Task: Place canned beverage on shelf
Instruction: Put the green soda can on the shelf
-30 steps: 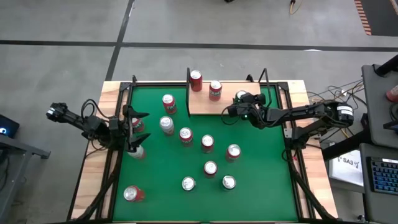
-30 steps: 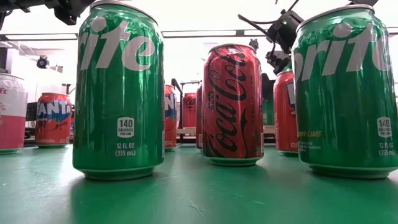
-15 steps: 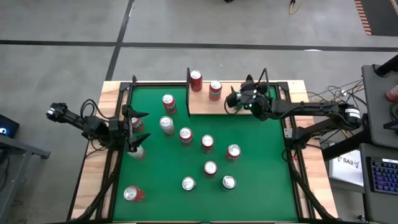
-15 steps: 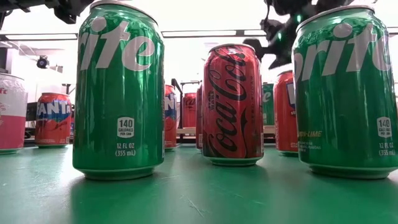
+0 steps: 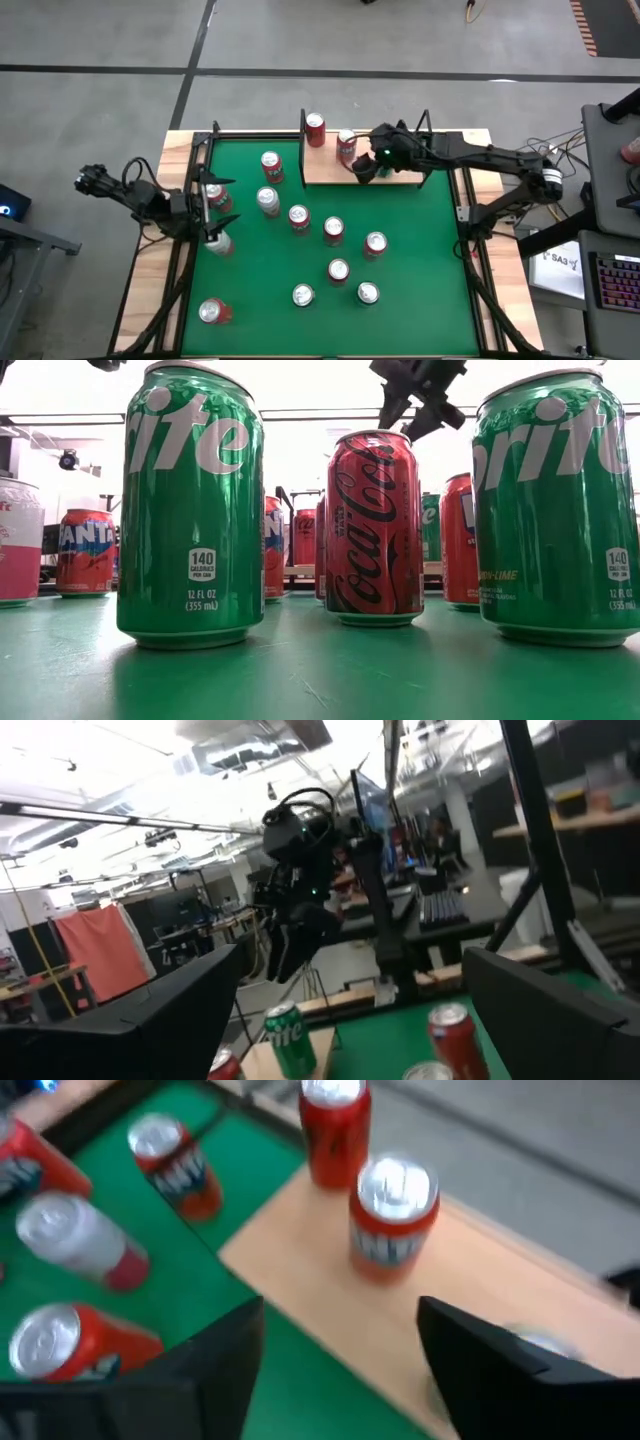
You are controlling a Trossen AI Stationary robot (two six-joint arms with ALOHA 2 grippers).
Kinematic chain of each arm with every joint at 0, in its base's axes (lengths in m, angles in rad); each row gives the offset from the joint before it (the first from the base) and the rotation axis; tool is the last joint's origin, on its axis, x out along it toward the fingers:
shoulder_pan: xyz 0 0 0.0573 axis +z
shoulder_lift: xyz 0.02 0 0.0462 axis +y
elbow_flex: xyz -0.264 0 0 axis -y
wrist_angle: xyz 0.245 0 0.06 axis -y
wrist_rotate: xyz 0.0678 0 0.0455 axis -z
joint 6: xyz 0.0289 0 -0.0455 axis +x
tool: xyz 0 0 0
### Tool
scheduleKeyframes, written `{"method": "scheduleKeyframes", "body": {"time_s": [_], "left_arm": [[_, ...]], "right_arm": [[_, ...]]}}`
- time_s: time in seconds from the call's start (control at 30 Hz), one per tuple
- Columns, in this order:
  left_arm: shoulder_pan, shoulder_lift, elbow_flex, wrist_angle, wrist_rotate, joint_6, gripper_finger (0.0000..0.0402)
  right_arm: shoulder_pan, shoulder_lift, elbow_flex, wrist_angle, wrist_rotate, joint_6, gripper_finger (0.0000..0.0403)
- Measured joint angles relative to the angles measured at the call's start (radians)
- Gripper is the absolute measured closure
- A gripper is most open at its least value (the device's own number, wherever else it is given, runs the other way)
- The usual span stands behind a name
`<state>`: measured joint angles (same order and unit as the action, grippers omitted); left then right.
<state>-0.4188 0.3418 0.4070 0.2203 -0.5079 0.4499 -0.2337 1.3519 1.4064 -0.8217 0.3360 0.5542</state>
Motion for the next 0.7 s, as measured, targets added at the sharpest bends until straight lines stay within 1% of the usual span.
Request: {"method": "scheduleKeyframes", "body": {"time_s": [0.1, 0.23, 0.3, 0.37, 0.4, 0.47, 0.57, 0.7], "left_arm": [[0.0, -0.001, 0.024, -0.064, -0.002, 0.013, 0.0036], [0.0, -0.004, 0.023, -0.081, -0.004, 0.021, 0.0036], [0.0, -0.004, 0.022, -0.081, -0.006, 0.043, 0.0036], [0.0, -0.006, 0.027, -0.084, -0.006, 0.059, 0.0036], [0.0, -0.007, 0.037, -0.084, -0.006, 0.06, 0.0036], [0.0, -0.009, 0.055, -0.081, -0.007, 0.06, 0.0036], [0.0, -0.009, 0.084, -0.14, -0.007, 0.057, 0.0036], [0.0, -0.01, 0.114, -0.189, -0.007, 0.045, 0.0036]], "right_arm": [[0.0, 0.052, 0.052, -0.122, -0.034, 0.059, 0.0226], [0.0, 0.108, 0.089, -0.266, -0.102, 0.113, 0.0304], [0.0, 0.13, 0.095, -0.315, -0.136, 0.135, 0.0343], [0.0, 0.142, 0.094, -0.344, -0.144, 0.139, 0.0377], [0.0, 0.147, 0.094, -0.347, -0.14, 0.138, 0.0385], [-0.004, 0.158, 0.093, -0.354, -0.123, 0.139, 0.0388], [-0.019, 0.173, 0.092, -0.352, -0.106, 0.143, 0.039], [-0.038, 0.184, 0.092, -0.354, -0.037, 0.143, 0.039]]}}
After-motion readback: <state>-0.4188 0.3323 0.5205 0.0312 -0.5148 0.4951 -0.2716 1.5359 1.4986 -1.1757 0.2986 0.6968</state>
